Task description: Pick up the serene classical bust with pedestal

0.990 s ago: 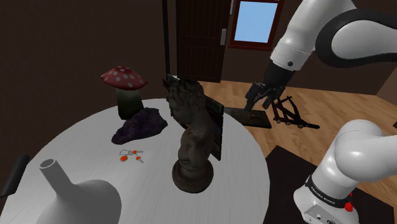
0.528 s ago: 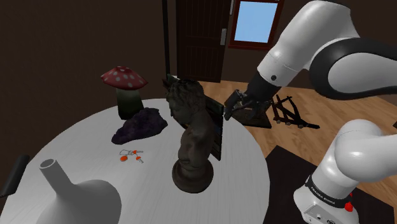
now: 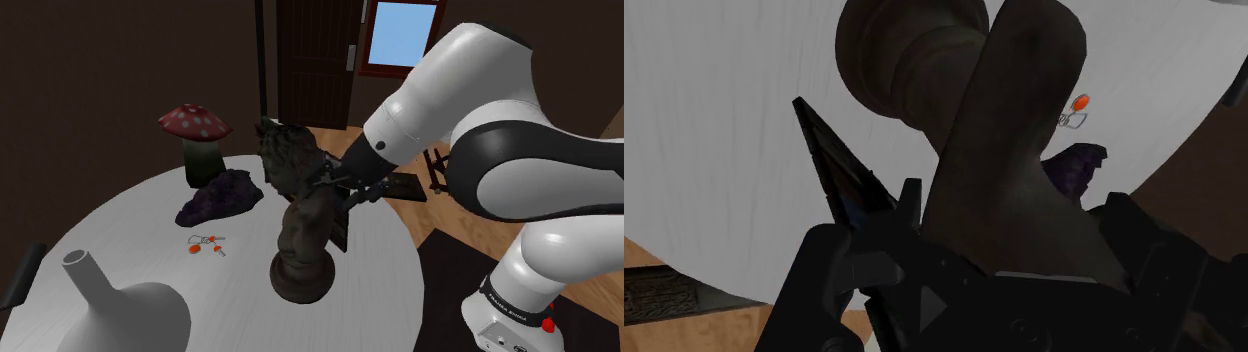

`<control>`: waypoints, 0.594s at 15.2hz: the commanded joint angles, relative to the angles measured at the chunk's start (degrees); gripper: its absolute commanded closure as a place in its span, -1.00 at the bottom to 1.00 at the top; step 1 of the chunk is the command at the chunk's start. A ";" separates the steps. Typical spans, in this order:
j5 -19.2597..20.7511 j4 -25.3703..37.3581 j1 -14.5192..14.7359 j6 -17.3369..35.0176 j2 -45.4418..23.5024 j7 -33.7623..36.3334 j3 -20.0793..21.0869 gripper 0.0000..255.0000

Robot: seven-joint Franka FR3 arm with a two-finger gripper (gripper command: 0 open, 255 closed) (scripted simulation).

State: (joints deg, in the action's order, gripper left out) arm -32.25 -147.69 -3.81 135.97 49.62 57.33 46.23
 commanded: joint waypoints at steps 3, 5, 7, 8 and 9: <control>-1.16 -0.81 -1.03 3.68 -1.33 1.67 2.90 -1.00; -1.78 -1.86 -0.97 5.36 -1.92 1.67 3.88 -1.00; -2.40 -2.87 -0.95 7.09 -2.61 1.68 4.90 -1.00; -2.58 -3.15 -0.95 7.60 -2.82 1.68 5.20 -1.00; -2.58 -3.15 -0.94 7.60 -2.81 1.68 5.19 -1.00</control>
State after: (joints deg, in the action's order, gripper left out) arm -34.65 -150.55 -4.82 143.15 46.90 58.99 51.19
